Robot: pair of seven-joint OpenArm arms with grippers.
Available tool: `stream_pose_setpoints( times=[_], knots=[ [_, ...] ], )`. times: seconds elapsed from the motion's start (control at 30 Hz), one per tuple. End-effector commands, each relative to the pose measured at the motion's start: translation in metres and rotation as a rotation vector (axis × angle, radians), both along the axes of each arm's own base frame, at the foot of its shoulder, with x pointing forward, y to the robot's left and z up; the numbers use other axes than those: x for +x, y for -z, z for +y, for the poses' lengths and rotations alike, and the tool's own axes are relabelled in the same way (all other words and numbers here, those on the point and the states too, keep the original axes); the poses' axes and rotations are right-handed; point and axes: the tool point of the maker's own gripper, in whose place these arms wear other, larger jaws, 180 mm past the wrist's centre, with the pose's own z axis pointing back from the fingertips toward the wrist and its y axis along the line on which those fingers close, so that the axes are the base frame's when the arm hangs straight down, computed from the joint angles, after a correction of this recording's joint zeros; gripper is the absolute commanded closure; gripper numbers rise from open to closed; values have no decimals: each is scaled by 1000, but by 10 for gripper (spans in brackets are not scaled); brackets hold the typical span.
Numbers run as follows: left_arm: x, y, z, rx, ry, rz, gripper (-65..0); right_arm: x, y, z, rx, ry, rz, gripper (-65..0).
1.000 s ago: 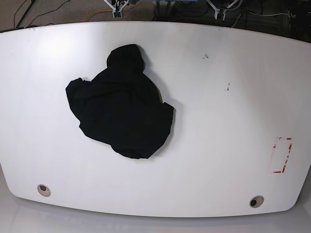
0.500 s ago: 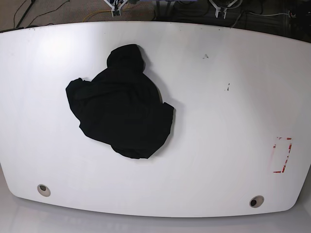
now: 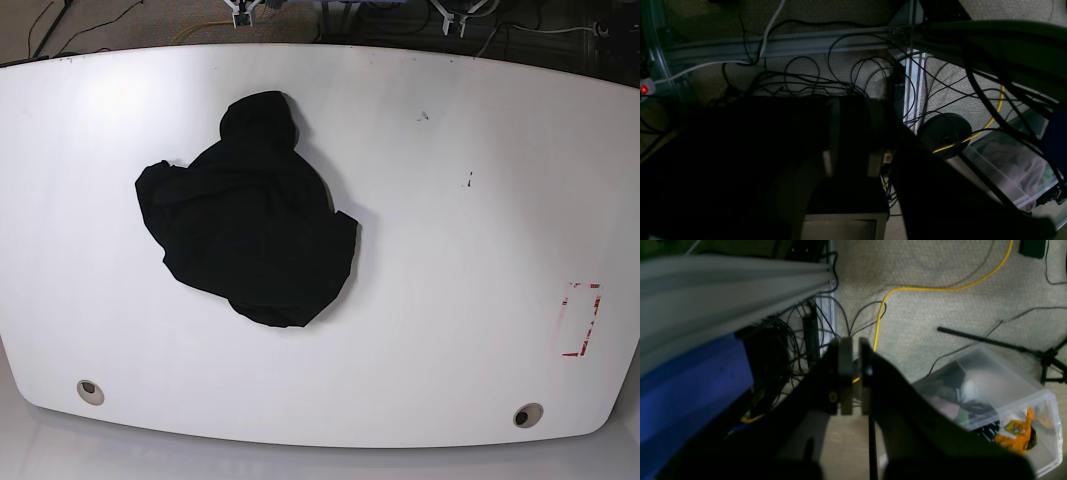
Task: Layout the t-shirt on the table in an organized manner, then fold the t-shirt properly
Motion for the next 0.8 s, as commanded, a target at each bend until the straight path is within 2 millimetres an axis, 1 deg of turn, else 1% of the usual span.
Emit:
stream_pose_setpoints(
  times=[0.0,0.13,0.27,0.37,0.43,0.7,0.77],
  knots=[
    [0,-2,2,2,-1,-13,-110,-2,-3,-2,-5,4,-14,-27],
    [-2,-10,1,0,4,-39,-110,-2,-10,-8,-22,1,-39,-27],
    [1,-20,-1,-2,13,-82,-110,-2,-19,-13,-41,-3,-66,-27],
    [0,-27,-2,-4,20,-101,-110,-4,-24,-9,-37,0,-78,-27],
    [2,-33,-3,-5,23,-121,-110,-5,-28,-11,-42,0,-87,-27],
    [-8,-58,-7,-10,36,-171,-110,-16,-44,-17,-65,-7,-107,-25],
    [-6,-66,-8,-12,42,-191,-110,-18,-49,-20,-73,-9,-114,-24]
  ],
)
